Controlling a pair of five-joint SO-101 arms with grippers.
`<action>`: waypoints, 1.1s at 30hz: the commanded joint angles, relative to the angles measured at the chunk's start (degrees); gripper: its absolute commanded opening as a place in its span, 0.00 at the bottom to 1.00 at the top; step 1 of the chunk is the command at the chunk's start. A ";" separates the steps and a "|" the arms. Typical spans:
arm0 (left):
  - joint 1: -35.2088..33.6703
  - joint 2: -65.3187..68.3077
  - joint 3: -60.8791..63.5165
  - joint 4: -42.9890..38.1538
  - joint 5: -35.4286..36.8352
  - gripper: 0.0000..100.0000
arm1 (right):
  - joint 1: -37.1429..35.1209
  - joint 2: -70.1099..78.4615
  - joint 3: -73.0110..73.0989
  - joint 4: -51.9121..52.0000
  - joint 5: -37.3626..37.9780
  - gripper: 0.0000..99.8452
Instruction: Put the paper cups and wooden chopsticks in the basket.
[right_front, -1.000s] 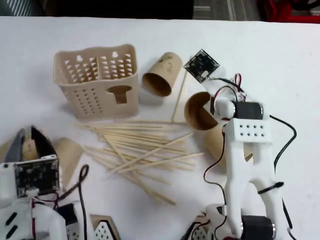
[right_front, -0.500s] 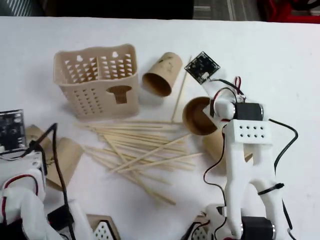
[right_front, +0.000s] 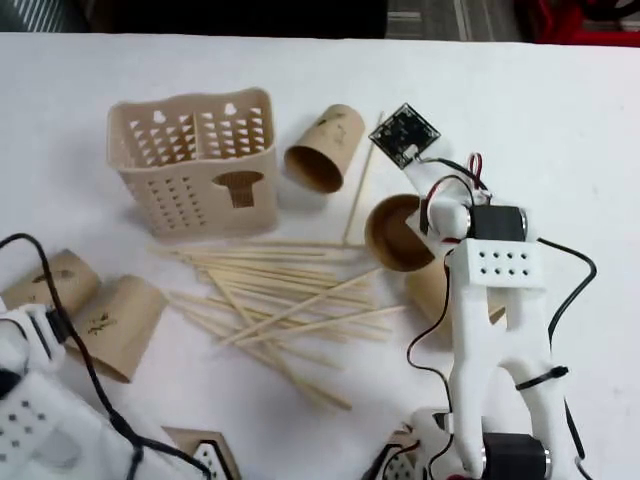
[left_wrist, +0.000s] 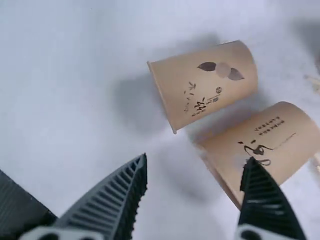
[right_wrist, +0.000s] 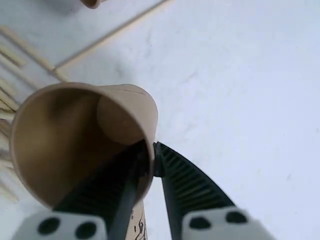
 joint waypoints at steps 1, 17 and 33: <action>-2.51 4.88 1.14 -5.27 -0.44 0.31 | 0.66 -2.07 -0.26 1.10 -0.35 0.02; 0.31 22.11 16.35 -36.13 -6.86 0.31 | 0.57 -1.98 -0.26 1.36 -0.44 0.02; 13.58 26.42 17.32 -37.45 -11.43 0.15 | 0.48 -2.51 -0.79 2.59 -0.53 0.02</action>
